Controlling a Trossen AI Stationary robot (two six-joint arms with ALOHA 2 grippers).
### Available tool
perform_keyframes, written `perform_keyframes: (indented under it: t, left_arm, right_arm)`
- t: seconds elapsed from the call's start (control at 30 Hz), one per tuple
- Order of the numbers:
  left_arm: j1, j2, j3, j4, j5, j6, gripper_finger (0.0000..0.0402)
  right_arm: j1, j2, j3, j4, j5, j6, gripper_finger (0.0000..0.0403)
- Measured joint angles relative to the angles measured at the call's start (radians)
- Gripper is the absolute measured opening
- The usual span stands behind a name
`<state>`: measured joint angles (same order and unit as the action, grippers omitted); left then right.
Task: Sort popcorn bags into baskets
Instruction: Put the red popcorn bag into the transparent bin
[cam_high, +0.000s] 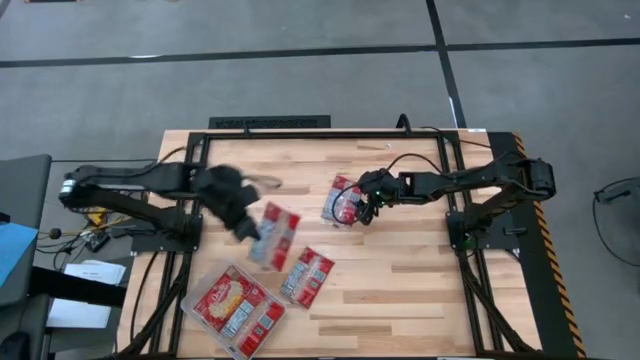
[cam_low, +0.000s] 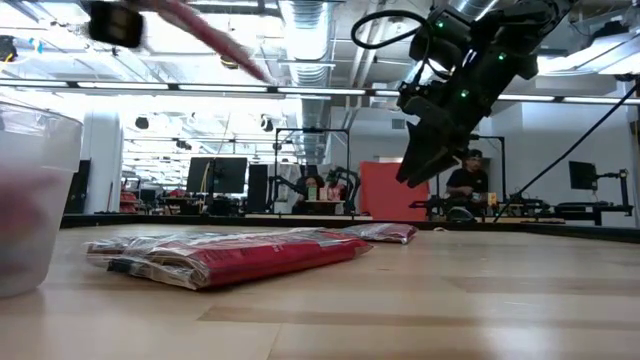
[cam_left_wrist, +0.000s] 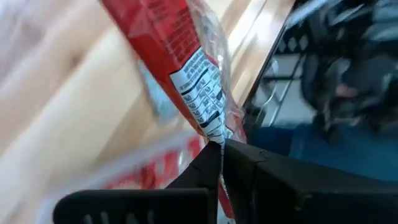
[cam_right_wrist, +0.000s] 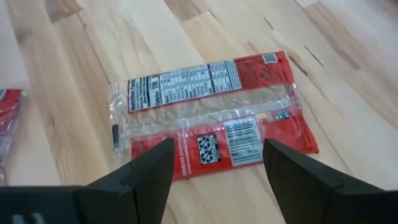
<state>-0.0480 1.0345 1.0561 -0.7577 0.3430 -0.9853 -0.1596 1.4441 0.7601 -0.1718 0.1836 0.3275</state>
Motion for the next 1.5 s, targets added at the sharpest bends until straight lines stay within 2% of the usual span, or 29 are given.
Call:
perform_keyframes:
  t: [0.17, 0.33, 0.47, 0.57, 0.73, 0.9, 1.13, 1.3, 1.5]
  left_arm:
    - [-0.236, -0.104, 0.0, -0.152, -0.161, -0.178, 0.0]
    - [-0.466, -0.128, 0.0, -0.211, -0.3, -0.316, 0.0]
    - [-0.606, -0.128, -0.011, -0.221, -0.407, -0.39, 0.0]
    - [-0.682, -0.131, -0.054, -0.223, -0.435, -0.468, 0.0]
    - [-0.789, -0.146, -0.146, -0.193, -0.443, -0.586, 0.0]
    - [-0.879, -0.158, -0.23, -0.06, -0.46, -0.648, 0.0]
    - [-0.981, -0.154, -0.296, -0.045, -0.496, -0.74, 0.0]
    - [-1.024, -0.154, -0.346, 0.031, -0.564, -0.771, 0.0]
    - [-1.04, -0.153, -0.423, 0.134, -0.53, -0.782, 0.0]
  right_arm:
    - [0.0, 0.0, 0.0, 0.004, -0.002, 0.0, 0.027]
    - [0.0, 0.0, 0.0, 0.0, -0.002, 0.002, 0.027]
    - [0.0, 0.0, 0.0, -0.001, -0.003, 0.004, 0.027]
    - [0.0, 0.0, 0.0, 0.0, -0.002, 0.004, 0.027]
    - [0.0, 0.0, 0.0, 0.0, -0.002, 0.007, 0.027]
    - [0.0, 0.0, 0.0, 0.0, -0.001, 0.023, 0.027]
    - [0.0, 0.0, 0.0, 0.0, -0.001, 0.024, 0.027]
    - [-0.005, 0.0, 0.0, -0.001, 0.0, 0.025, 0.027]
    - [-0.022, 0.0, 0.0, -0.006, 0.001, 0.031, 0.027]
